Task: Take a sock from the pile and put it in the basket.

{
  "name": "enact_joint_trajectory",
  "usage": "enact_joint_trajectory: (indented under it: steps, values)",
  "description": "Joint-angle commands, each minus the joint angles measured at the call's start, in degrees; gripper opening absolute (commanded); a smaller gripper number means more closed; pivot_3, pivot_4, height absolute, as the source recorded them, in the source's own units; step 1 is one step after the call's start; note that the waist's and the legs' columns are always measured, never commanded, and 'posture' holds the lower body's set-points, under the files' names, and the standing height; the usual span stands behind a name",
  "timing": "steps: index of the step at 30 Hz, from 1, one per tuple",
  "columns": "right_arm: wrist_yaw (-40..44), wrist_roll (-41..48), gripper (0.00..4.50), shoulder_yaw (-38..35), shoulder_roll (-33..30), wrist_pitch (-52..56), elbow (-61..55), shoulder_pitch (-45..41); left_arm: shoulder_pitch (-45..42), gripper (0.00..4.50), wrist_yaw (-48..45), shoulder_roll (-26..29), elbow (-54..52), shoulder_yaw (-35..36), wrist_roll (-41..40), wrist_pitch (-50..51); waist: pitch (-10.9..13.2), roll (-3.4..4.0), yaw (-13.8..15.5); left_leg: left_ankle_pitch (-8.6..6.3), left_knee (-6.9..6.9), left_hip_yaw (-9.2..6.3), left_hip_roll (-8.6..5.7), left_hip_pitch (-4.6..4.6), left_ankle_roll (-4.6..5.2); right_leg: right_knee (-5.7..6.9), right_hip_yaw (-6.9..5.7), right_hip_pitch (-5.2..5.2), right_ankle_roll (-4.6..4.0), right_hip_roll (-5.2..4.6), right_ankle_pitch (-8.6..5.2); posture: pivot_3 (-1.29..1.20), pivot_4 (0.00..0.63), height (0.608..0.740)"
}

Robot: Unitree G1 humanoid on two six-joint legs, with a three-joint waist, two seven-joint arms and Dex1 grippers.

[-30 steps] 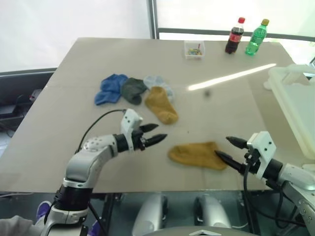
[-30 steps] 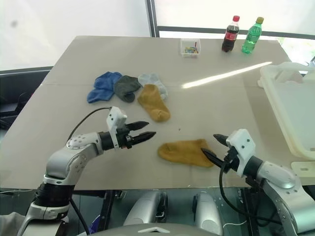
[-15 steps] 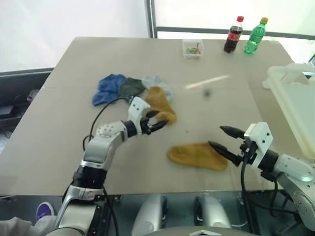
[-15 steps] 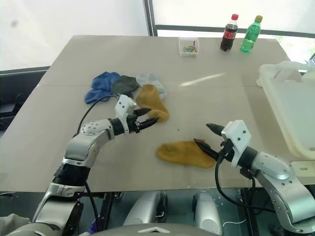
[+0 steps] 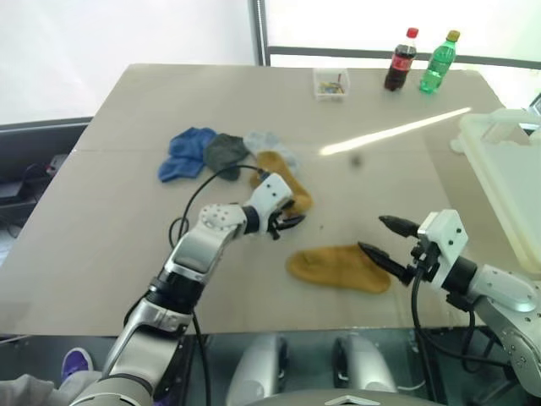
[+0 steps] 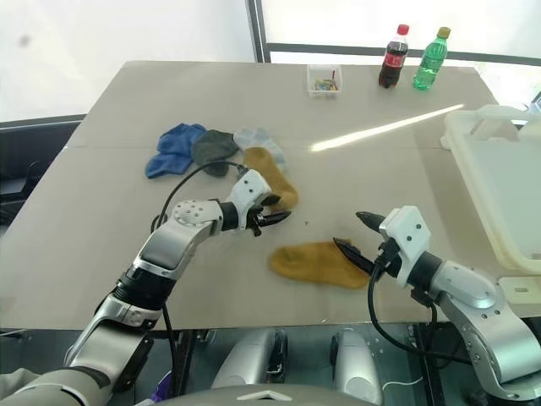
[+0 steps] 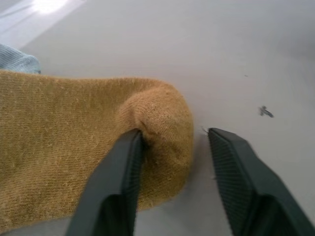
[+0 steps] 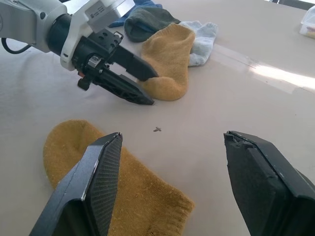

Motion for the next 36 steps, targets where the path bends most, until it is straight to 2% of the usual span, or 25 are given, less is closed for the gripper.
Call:
enact_joint_trajectory:
  steps: [1, 2, 3, 5, 10, 15, 20, 24, 28, 30, 31, 34, 36]
  values:
    - [-0.2, 0.1, 3.36, -0.5, -0.5, -0.6, -1.6, 0.0, 1.6, 0.68, -6.5, 3.5, -2.9, 2.4, -3.5, -1.7, 0.0, 0.0, -0.1, 0.0, 0.0, 0.0, 0.0, 0.0, 0.0, 0.0, 0.0, 0.0, 0.0, 0.0, 0.0, 0.0, 0.15, 0.729]
    - [-0.1, 0.1, 3.36, -0.6, -0.5, -0.6, -1.7, 0.1, 2.8, 0.12, -9.1, 5.3, -4.1, 3.7, -5.3, -1.8, 0.0, 0.01, -0.3, 0.0, 0.0, 0.0, 0.0, 0.0, 0.0, 0.0, 0.01, -0.01, 0.0, 0.0, 0.0, 0.0, 0.15, 0.729]
    - [-0.1, 0.1, 3.36, -0.6, -0.6, -0.6, -1.8, 0.2, 3.8, 0.05, -11.3, 6.9, -5.0, 4.6, -6.7, -2.0, 0.0, 0.02, -0.3, 0.0, -0.02, 0.02, 0.03, 0.02, 0.0, 0.0, 0.04, -0.02, -0.01, 0.0, -0.01, 0.0, 0.15, 0.729]
    - [0.0, 0.2, 3.36, -0.6, -0.7, -0.6, -1.9, 0.4, 5.2, 0.05, -14.1, 8.9, -6.0, 5.8, -8.4, -2.5, 0.0, 0.03, -0.1, 0.0, -0.04, 0.02, 0.06, 0.03, -0.01, 0.0, 0.03, -0.03, -0.02, 0.0, -0.01, 0.0, 0.15, 0.729]
    - [1.0, 0.2, 3.36, 0.0, -0.7, -1.4, -1.0, 0.2, 10.3, 0.05, -22.4, 18.7, -5.2, 11.6, -11.0, -6.8, 0.0, 0.03, -0.1, -0.01, -0.04, 0.01, 0.05, 0.03, -0.01, -0.04, 0.02, -0.03, -0.21, -0.27, -0.12, 0.0, 0.15, 0.729]
    - [2.7, 0.1, 3.36, 1.8, -0.8, -1.9, 0.9, -1.9, 15.0, 0.05, -30.9, 25.7, -3.3, 14.0, -11.7, -13.3, 0.0, 0.05, -0.1, -0.01, -0.04, 0.0, 0.07, 0.03, -0.02, -0.09, 0.0, -0.05, -0.26, -0.31, -0.15, 0.0, 0.15, 0.729]
    - [4.6, -0.2, 3.36, 4.3, -0.9, -2.2, 3.2, -5.1, 19.0, 0.05, -33.4, 28.6, -2.9, 18.0, -12.7, -17.6, 0.1, 0.09, 0.0, -0.02, -0.07, 0.01, 0.08, 0.02, -0.03, -0.15, 0.01, -0.06, -0.27, -0.33, -0.15, 0.0, 0.15, 0.729]
    - [5.7, -0.5, 3.36, 5.1, -1.0, -2.6, 4.8, -6.9, 19.2, 0.05, -29.0, 27.1, -7.2, 23.9, -20.1, -7.7, 0.1, 0.09, 0.0, -0.01, -0.06, -0.04, 0.09, -0.01, -0.02, -0.16, -0.03, -0.05, -0.27, -0.36, -0.15, 0.0, 0.15, 0.729]
    - [6.4, -0.8, 3.36, 5.5, -1.0, -2.9, 5.8, -7.7, 21.3, 0.05, -20.9, 26.3, -14.2, 27.2, -25.2, 4.9, 0.1, 0.1, -0.1, -0.02, -0.06, -0.04, 0.08, -0.01, -0.02, -0.16, -0.04, -0.04, -0.06, -0.34, -0.03, 0.0, 0.15, 0.729]
    - [6.5, -1.2, 3.36, 5.6, -1.0, -3.1, 6.0, -7.9, 23.0, 0.69, -18.0, 25.8, -18.2, 28.0, -26.9, 8.4, 0.1, 0.09, -0.1, -0.01, -0.06, -0.04, 0.07, 0.0, -0.02, -0.15, -0.05, -0.04, -0.03, -0.29, -0.01, 0.0, 0.15, 0.729]
    - [6.4, -1.4, 3.36, 5.7, -1.0, -3.2, 6.1, -7.9, 24.5, 0.87, -17.6, 26.1, -20.1, 27.7, -26.4, 8.5, 0.1, 0.09, -0.2, -0.01, -0.06, -0.04, 0.08, 0.0, -0.03, -0.15, -0.05, -0.04, -0.02, -0.28, -0.01, 0.0, 0.15, 0.729]
    - [6.5, -1.5, 3.36, 5.9, -0.9, -3.2, 6.3, -8.1, 28.3, 2.42, -17.6, 27.1, -23.5, 26.7, -24.3, 6.8, 0.1, 0.11, -0.1, -0.01, -0.09, -0.02, 0.08, 0.02, -0.04, -0.14, -0.03, -0.04, -0.03, -0.26, -0.01, 0.0, 0.15, 0.729]
    - [6.4, -1.6, 3.36, 6.1, -0.9, -3.2, 6.5, -8.4, 29.2, 3.07, -17.4, 27.3, -23.4, 27.0, -22.9, 5.2, 0.1, 0.12, 0.0, -0.01, -0.09, -0.02, 0.1, 0.03, -0.06, -0.14, -0.04, -0.04, -0.19, -0.25, -0.11, 0.0, 0.15, 0.729]
